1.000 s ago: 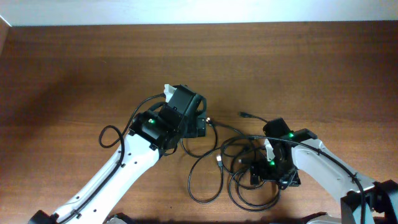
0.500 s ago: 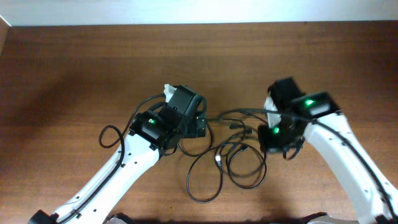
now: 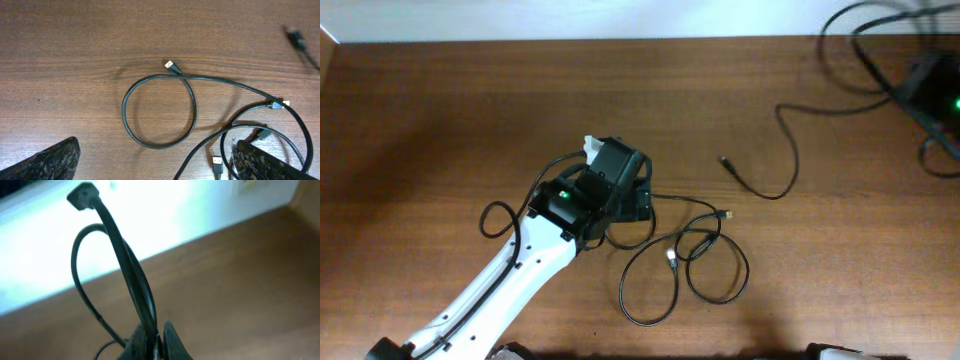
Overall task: Untangle cables
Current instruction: 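Pull the grasped cable with the right gripper to the top-right corner, then release the cable at the corner and lift the right gripper away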
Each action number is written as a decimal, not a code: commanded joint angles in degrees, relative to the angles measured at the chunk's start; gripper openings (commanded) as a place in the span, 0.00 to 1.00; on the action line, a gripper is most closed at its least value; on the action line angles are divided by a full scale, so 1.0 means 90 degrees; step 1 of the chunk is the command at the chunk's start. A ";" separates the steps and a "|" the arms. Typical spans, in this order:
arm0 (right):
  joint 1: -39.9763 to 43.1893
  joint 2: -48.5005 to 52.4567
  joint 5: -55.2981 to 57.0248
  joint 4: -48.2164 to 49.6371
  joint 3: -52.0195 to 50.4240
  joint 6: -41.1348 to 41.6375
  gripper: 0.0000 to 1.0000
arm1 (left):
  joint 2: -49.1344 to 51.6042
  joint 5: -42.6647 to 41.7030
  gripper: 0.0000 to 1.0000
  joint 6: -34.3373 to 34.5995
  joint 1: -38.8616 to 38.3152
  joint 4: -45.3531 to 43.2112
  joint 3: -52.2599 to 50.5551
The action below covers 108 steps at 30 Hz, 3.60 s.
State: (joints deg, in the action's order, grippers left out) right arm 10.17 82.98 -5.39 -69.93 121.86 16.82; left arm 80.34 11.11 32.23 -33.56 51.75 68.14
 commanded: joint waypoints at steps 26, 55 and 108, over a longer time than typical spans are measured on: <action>0.2499 0.3621 0.0984 0.0585 0.0187 -0.1506 0.04 | 0.0027 0.0005 0.99 0.0058 0.0039 -0.0002 0.0017; 0.3031 0.4809 -0.1166 -0.2319 0.1579 -0.1549 0.95 | 0.0027 0.0007 0.99 0.0058 0.0039 0.0000 0.0017; 0.1156 0.2837 -0.1370 0.4770 -0.4575 -0.1909 0.94 | 0.0027 0.0005 0.99 0.0058 0.0039 0.0000 0.0017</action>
State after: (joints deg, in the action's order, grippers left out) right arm 20.99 116.03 -13.26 -21.52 80.49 2.00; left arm 80.38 10.94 32.23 -33.56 51.64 68.14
